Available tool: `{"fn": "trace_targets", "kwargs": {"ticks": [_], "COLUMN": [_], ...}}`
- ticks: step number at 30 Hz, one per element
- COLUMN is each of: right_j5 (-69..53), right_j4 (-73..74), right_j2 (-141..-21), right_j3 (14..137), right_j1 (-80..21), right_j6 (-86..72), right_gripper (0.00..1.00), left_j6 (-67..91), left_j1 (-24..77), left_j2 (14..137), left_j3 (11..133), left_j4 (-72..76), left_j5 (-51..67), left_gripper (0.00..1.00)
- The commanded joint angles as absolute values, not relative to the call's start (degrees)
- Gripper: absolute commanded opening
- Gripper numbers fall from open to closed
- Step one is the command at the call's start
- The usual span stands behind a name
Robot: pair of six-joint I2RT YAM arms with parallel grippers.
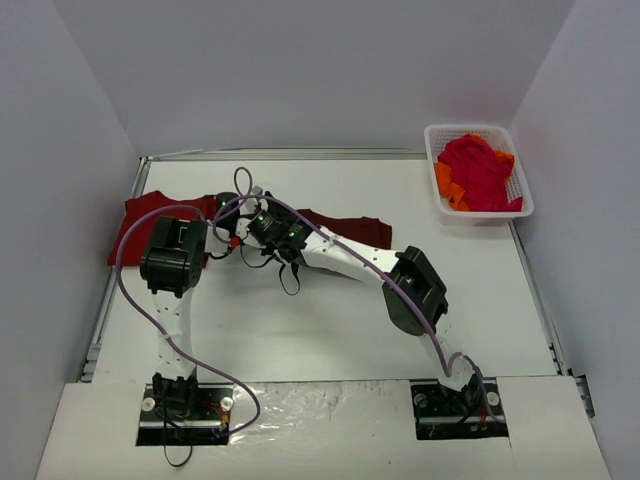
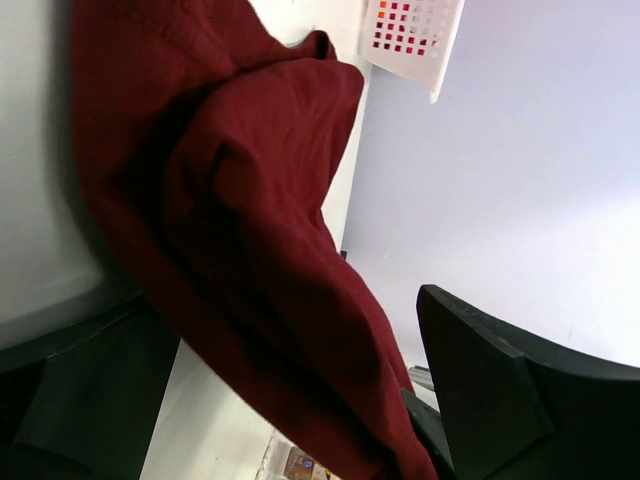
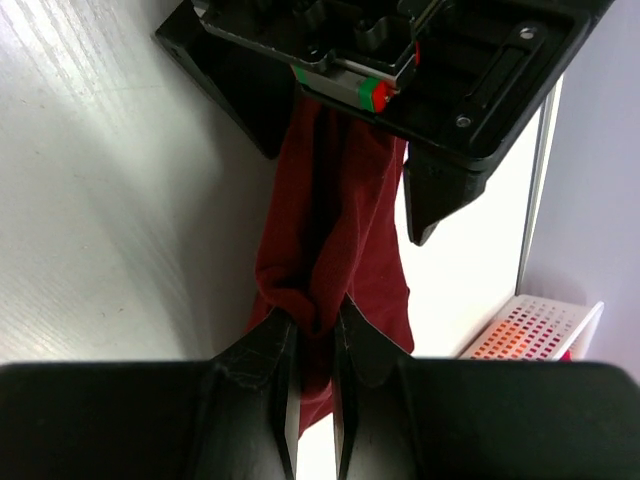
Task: Fold and stack the t-shirts
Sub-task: Put the neatly folded tshirt into the corner of the board with the left arm
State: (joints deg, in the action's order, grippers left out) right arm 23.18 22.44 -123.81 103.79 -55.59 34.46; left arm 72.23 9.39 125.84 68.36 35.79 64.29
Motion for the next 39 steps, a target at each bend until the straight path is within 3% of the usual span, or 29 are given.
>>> {"fn": "trace_targets", "kwargs": {"ticks": [1,5,10,13,14,20,30,34,39], "right_j5": [23.8,23.6,23.4,23.4,23.4,23.7,23.3,23.3,23.5], "right_j4": [24.3,24.6,24.9,24.9,25.0,25.0,25.5,25.6,25.8], "right_j2": [-124.9,-125.4,-125.9,-126.2,-126.2,-126.9,-127.0,-127.2,-127.4], "right_j3": [106.9,107.3,107.3,107.5,107.5,107.6,108.4,108.7,109.0], "right_j1": [-56.2,-56.7,-56.8,-56.8,-56.8,-56.8,-57.0,-56.9,-57.2], "right_j6": [33.7,33.6,33.6,33.5,33.5,33.7,33.6,33.4,33.3], "right_gripper": [0.00,0.00,0.00,0.00,0.00,0.00,0.00,0.00,0.00], "left_j6": [77.2,78.6,78.4,78.1,78.0,79.8,79.1,77.2,72.2], "left_j1": [10.3,10.8,11.0,11.0,11.0,11.7,12.5,12.8,13.2], "left_j2": [127.2,128.1,128.1,128.2,128.3,128.7,128.9,128.8,128.3], "left_j3": [69.8,70.3,70.7,70.8,71.0,72.2,73.7,74.0,75.1], "left_j4": [41.7,43.9,43.7,43.2,43.1,44.6,43.0,39.7,34.6], "left_j5": [65.6,65.9,66.3,66.4,66.6,67.9,69.2,69.3,69.5], "left_gripper": [0.99,1.00,0.86,0.67,0.55,0.32,0.23,0.03,0.02]}}
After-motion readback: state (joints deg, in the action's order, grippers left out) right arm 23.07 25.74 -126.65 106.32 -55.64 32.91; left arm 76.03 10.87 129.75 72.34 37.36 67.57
